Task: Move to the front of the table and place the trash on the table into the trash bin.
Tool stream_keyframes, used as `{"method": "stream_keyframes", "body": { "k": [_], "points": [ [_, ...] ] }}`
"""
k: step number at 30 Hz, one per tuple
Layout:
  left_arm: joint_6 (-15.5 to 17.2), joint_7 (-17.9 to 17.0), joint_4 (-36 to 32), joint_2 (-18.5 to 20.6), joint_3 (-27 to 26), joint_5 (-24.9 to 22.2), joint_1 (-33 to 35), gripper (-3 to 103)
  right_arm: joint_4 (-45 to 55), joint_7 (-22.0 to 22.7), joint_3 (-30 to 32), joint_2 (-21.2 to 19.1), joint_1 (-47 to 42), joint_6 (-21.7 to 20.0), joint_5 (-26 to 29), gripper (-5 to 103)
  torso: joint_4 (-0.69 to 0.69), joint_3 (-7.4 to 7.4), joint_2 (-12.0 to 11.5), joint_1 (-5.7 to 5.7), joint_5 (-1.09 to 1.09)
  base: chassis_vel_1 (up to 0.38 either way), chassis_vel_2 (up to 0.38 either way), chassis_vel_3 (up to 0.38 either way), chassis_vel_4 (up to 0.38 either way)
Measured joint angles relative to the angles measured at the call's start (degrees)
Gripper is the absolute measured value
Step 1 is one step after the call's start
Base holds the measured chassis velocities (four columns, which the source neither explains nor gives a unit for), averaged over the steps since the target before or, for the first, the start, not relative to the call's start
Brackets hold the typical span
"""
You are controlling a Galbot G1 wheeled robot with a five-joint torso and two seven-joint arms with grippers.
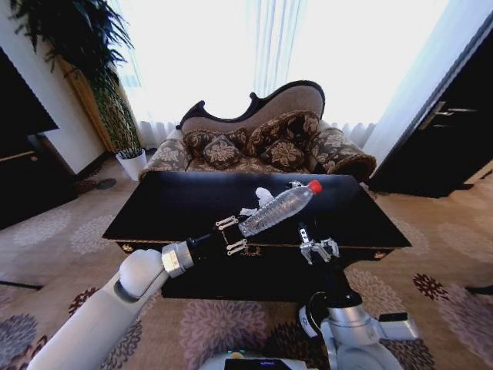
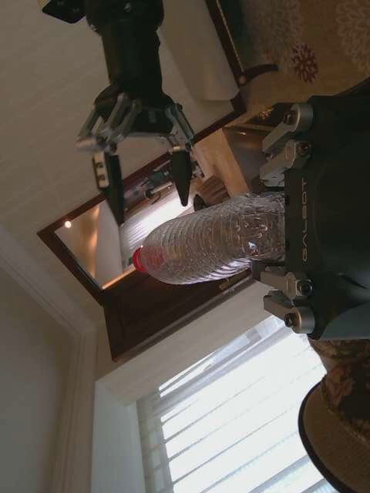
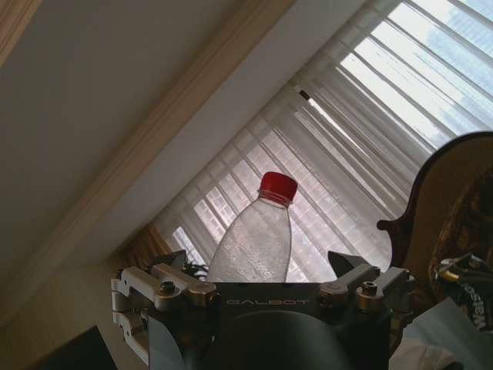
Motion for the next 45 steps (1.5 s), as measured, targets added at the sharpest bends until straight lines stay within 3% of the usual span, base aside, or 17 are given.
{"method": "stream_keyframes", "body": {
  "k": [10, 14, 17, 32, 34, 36, 40, 42, 45],
  "points": [
    [-1.22, -1.67, 0.40, -1.82, 3.77, 1.95, -1.36, 39, 0.00, 2.07, -3.94, 0.39, -0.76, -3.44, 7.17, 100, -0.01, 0.00, 0.00, 0.00, 0.00, 0.000, 0.000, 0.000, 0.000],
    [-1.32, -1.10, 0.76, -1.74, 4.60, 2.43, -1.32, 39, 0.00, 2.10, -4.06, 0.16, -0.14, -3.63, 7.34, 100, 0.01, 0.00, 0.00, 0.00, 0.00, 0.000, 0.000, 0.000, 0.000],
    [-2.95, 0.36, 2.09, -2.32, 5.57, 5.41, -1.32, 39, -0.01, 1.76, -4.72, 0.06, -0.18, -3.67, 8.80, 100, 0.00, 0.00, 0.00, 0.00, 0.00, 0.000, 0.000, 0.000, 0.000],
    [-0.81, 0.49, 1.88, -3.29, 8.80, 3.36, -3.01, 37, -0.05, 0.46, -4.31, -0.53, 1.17, -2.30, 4.98, 103, 0.00, 0.00, 0.00, 0.00, 0.00, 0.000, 0.000, 0.000, 0.000],
    [-0.21, 0.50, 1.35, -3.33, 8.88, 2.10, -2.75, 37, -0.07, 0.45, -4.14, -0.71, 1.36, -2.04, 4.07, 96, 0.00, 0.00, 0.00, 0.00, 0.00, 0.000, 0.000, 0.000, 0.000],
    [0.00, 0.51, 1.07, -3.31, 8.88, 1.65, -2.69, 37, -0.18, 0.48, -4.02, -0.79, 1.42, -1.96, 3.62, 96, 0.00, 0.00, 0.00, 0.00, 0.00, 0.000, 0.000, 0.000, 0.000],
    [0.12, 0.83, 0.39, -2.65, 8.25, 0.94, -2.47, 37, -0.49, 0.67, -3.98, -0.76, 1.50, -1.84, 2.98, 75, 0.00, 0.00, 0.00, 0.00, 0.00, 0.000, 0.000, 0.000, 0.000],
    [0.08, 0.93, 0.20, -2.46, 7.98, 0.79, -2.33, 37, -0.51, 0.79, -3.98, -0.75, 1.50, -1.84, 2.87, 75, 0.00, 0.00, 0.00, 0.00, 0.00, 0.000, 0.000, 0.000, 0.000],
    [-0.32, 1.43, -0.46, -1.54, 6.69, 0.50, -1.34, 37, -0.32, 1.53, -3.87, -0.96, 1.43, -2.03, 3.18, 59, 0.00, 0.00, 0.00, 0.00, 0.00, 0.000, 0.000, 0.000, 0.000]
  ]
}}
